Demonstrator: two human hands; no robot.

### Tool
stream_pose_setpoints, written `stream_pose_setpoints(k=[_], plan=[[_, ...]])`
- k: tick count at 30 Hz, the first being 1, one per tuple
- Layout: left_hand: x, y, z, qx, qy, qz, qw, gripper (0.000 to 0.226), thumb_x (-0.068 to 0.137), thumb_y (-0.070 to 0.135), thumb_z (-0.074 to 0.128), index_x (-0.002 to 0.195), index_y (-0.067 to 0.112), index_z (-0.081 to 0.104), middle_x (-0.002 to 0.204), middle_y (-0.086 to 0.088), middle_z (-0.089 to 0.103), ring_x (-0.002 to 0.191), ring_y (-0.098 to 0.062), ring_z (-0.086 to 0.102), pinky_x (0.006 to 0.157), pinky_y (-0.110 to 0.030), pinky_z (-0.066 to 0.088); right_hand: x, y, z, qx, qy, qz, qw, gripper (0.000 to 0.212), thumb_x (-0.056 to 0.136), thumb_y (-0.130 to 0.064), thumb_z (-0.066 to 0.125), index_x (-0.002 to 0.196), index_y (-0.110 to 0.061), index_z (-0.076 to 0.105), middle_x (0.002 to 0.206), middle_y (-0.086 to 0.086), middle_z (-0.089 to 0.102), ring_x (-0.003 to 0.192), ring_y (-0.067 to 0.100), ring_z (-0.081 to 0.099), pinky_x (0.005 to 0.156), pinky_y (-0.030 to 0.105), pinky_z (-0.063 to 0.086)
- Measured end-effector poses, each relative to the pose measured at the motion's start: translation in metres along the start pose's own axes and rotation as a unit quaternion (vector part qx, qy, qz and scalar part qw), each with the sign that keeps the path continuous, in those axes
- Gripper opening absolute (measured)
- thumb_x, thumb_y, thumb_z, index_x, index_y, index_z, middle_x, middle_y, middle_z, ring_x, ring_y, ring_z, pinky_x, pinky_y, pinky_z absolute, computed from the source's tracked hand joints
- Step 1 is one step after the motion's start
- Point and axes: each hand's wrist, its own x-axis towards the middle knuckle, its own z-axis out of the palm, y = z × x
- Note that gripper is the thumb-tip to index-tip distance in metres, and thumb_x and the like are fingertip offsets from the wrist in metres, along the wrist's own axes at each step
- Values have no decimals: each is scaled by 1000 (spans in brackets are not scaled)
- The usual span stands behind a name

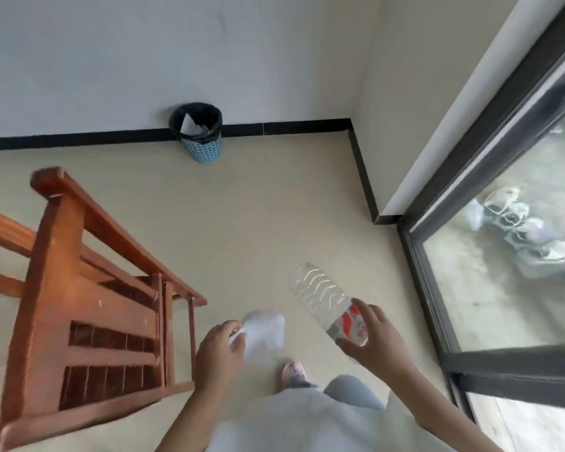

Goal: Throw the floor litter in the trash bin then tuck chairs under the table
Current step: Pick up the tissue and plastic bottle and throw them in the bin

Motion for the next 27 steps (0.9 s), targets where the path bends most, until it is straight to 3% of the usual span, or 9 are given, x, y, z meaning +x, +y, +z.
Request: stream_pose_setpoints(k=[6,9,13,18,22,27], plan=[[139,31,-17,-34,-10,-16,999,14,83,2,59,96,0,64,99,-15,67,95,-28,59,75,-23,34,122,-16,-21,8,16,60,998,71,57,-12,85,118,1,53,106,24,61,83,39,61,62,32,41],[215,42,-27,-27,0,-21,999,13,81,0,60,93,0,65,95,-15,68,93,-29,60,75,-25,34,198,-29,-28,7,10,79,997,71,58,-11,85,120,1,51,108,24,60,86,38,60,65,32,42],[316,65,-50,-44,46,-52,997,14,79,-4,61,92,-3,65,94,-18,68,91,-30,61,75,-25,34,326,-67,-35,11,3,33,999,69,64,-17,82,123,-6,48,114,19,57,91,31,57,67,30,39],[424,81,-92,-67,97,-101,988,11,80,-2,60,90,-1,66,90,-18,68,85,-31,61,70,-23,33,477,-163,-37,-6,-55,-60,997,71,70,-28,77,130,-12,41,125,13,51,99,27,55,78,36,48],[506,82,-119,-72,135,-149,977,13,82,-1,57,92,-1,64,93,-17,68,86,-30,59,69,-22,30,574,-236,-28,-11,-79,-131,988,71,71,-29,75,130,-12,40,125,10,50,103,24,53,80,29,42],[627,79,-147,-122,166,-186,961,10,83,1,55,88,2,63,84,-9,63,77,-21,50,65,-24,33,683,-289,-7,-25,-99,-131,986,70,71,-31,75,129,-14,41,128,9,50,104,22,53,82,31,47]])
